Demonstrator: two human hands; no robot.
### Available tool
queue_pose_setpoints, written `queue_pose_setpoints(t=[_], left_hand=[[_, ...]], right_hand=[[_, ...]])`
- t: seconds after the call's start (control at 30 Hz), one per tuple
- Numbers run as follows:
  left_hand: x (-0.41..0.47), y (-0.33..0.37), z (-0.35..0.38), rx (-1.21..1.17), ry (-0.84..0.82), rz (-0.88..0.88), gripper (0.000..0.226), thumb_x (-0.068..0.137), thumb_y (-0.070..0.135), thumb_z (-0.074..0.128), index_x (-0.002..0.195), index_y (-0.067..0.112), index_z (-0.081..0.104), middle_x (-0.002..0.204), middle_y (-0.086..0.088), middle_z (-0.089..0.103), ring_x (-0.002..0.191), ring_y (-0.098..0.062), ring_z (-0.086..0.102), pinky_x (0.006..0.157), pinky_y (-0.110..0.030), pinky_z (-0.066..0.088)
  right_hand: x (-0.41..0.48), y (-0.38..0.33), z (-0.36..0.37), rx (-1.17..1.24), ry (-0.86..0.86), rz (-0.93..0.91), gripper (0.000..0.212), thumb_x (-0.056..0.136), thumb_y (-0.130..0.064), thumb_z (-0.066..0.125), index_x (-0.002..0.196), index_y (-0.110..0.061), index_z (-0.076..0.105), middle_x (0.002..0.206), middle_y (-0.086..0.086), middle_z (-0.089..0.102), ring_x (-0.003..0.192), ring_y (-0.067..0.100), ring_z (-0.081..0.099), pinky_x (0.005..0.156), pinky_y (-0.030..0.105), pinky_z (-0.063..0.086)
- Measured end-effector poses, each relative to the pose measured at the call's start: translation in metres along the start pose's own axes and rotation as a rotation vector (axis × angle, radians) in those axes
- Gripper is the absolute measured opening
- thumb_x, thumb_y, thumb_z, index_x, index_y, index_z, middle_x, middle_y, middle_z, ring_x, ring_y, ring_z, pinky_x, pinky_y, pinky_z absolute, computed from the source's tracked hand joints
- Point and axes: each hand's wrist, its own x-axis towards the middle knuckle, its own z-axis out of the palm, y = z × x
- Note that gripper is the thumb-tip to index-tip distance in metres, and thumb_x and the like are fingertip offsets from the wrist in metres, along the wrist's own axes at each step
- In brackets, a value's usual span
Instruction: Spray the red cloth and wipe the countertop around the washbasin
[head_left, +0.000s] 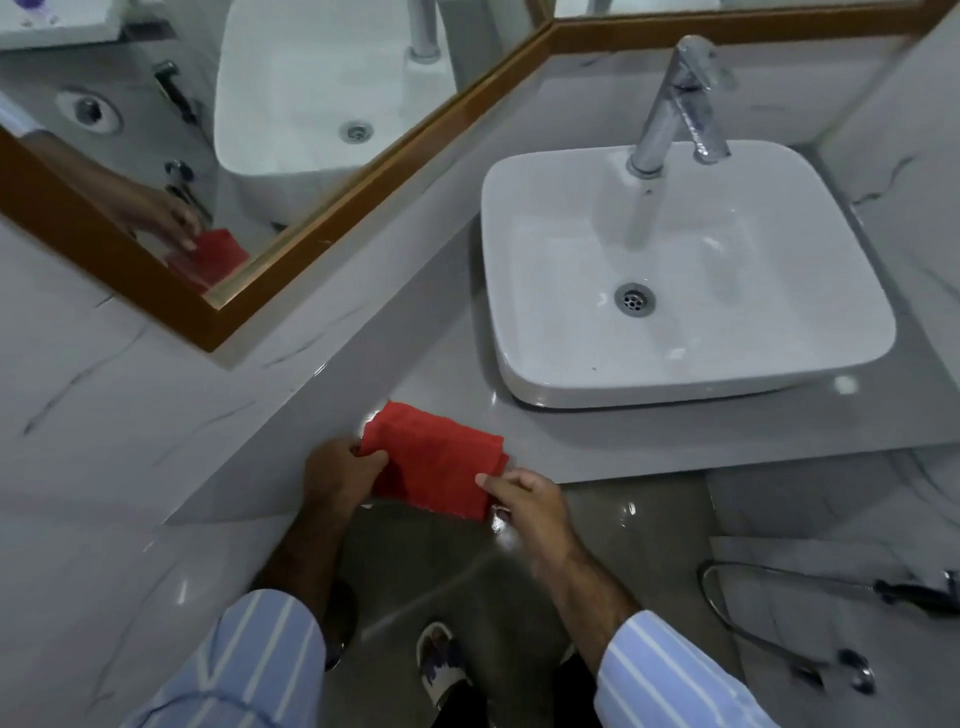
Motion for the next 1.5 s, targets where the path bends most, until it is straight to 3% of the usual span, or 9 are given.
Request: queue_pose_setpoints(t=[0.13, 0.43, 0.6, 0.7, 0.83, 1.03, 1.23, 1.37, 1.5], left_hand=[[-0.038, 0.018, 0.018, -0.483, -0.27, -0.117, 0.011, 0.086, 0.007, 0.073, 0.081, 0.015, 0.067, 0.082, -0.012, 0.073, 0.083, -0.031, 0.069, 0.067, -0.036, 0.059], [-0.14, 0.128, 0.117, -0.629, -0.594, 0.051, 0.016, 0.088, -0.005, 0.071, 0.096, 0.009, 0.067, 0.089, -0.013, 0.08, 0.078, -0.022, 0.077, 0.072, -0.034, 0.064], [-0.203, 0.232, 0.186, -0.406, -0.731, 0.403, 0.027, 0.087, -0.005, 0.073, 0.088, 0.022, 0.07, 0.077, -0.002, 0.077, 0.073, -0.018, 0.068, 0.074, -0.033, 0.059], [-0.247, 0.3, 0.232, -0.135, -0.638, 0.758, 0.018, 0.081, 0.008, 0.074, 0.08, 0.023, 0.066, 0.067, 0.004, 0.067, 0.063, -0.014, 0.059, 0.066, -0.034, 0.054], [-0.313, 0.376, 0.294, 0.232, -0.518, 1.267, 0.015, 0.082, 0.012, 0.07, 0.096, 0.016, 0.068, 0.089, -0.004, 0.07, 0.078, -0.023, 0.06, 0.071, -0.032, 0.038], [-0.45, 0.456, 0.405, 0.502, -0.708, 1.891, 0.029, 0.087, 0.008, 0.06, 0.115, 0.006, 0.065, 0.113, -0.015, 0.068, 0.106, -0.037, 0.061, 0.087, -0.047, 0.053], [-0.521, 0.48, 0.51, 0.89, -0.823, 2.02, 0.032, 0.085, 0.003, 0.054, 0.117, 0.006, 0.062, 0.117, -0.018, 0.066, 0.113, -0.04, 0.06, 0.094, -0.046, 0.05], [-0.52, 0.467, 0.554, 1.05, -0.856, 1.885, 0.04, 0.089, 0.009, 0.059, 0.129, 0.011, 0.06, 0.133, -0.014, 0.065, 0.125, -0.036, 0.059, 0.1, -0.04, 0.046], [-0.505, 0.456, 0.56, 0.927, -0.856, 1.822, 0.064, 0.087, 0.008, 0.061, 0.15, 0.012, 0.048, 0.153, -0.013, 0.052, 0.142, -0.032, 0.047, 0.122, -0.04, 0.035]], right_hand=[[-0.013, -0.023, -0.033, 0.027, 0.045, -0.063, 0.022, 0.085, -0.008, 0.083, 0.095, 0.007, 0.071, 0.1, 0.028, 0.077, 0.091, 0.035, 0.073, 0.098, 0.052, 0.059], [-0.051, -0.051, -0.219, 0.144, 0.333, -0.119, 0.008, 0.083, -0.003, 0.079, 0.085, -0.011, 0.078, 0.078, 0.005, 0.078, 0.074, 0.016, 0.07, 0.07, 0.031, 0.059], [-0.098, -0.034, -0.331, 0.293, 0.545, -0.143, 0.01, 0.078, -0.013, 0.08, 0.085, -0.007, 0.077, 0.079, 0.007, 0.074, 0.073, 0.017, 0.065, 0.071, 0.032, 0.052], [-0.127, -0.015, -0.387, 0.38, 0.66, -0.114, 0.025, 0.07, -0.029, 0.078, 0.086, -0.01, 0.076, 0.07, -0.001, 0.07, 0.066, 0.014, 0.062, 0.063, 0.028, 0.048], [-0.151, 0.013, -0.437, 0.594, 0.756, -0.1, 0.014, 0.086, -0.008, 0.076, 0.1, -0.006, 0.077, 0.083, 0.013, 0.076, 0.074, 0.024, 0.064, 0.06, 0.029, 0.045], [-0.169, 0.041, -0.498, 1.137, 0.77, -0.036, 0.034, 0.089, -0.004, 0.076, 0.122, -0.007, 0.068, 0.108, 0.017, 0.081, 0.088, 0.024, 0.08, 0.067, 0.027, 0.061], [-0.156, 0.048, -0.547, 1.444, 0.714, -0.077, 0.033, 0.088, 0.003, 0.076, 0.12, 0.003, 0.069, 0.108, 0.022, 0.08, 0.099, 0.034, 0.079, 0.077, 0.031, 0.066], [-0.148, 0.061, -0.57, 1.476, 0.687, -0.024, 0.031, 0.091, 0.007, 0.071, 0.121, 0.01, 0.065, 0.108, 0.027, 0.077, 0.088, 0.035, 0.079, 0.07, 0.03, 0.067], [-0.179, 0.082, -0.579, 1.055, 0.675, 0.098, 0.024, 0.09, -0.011, 0.08, 0.11, -0.001, 0.072, 0.098, 0.02, 0.078, 0.068, 0.027, 0.08, 0.057, 0.03, 0.064]])
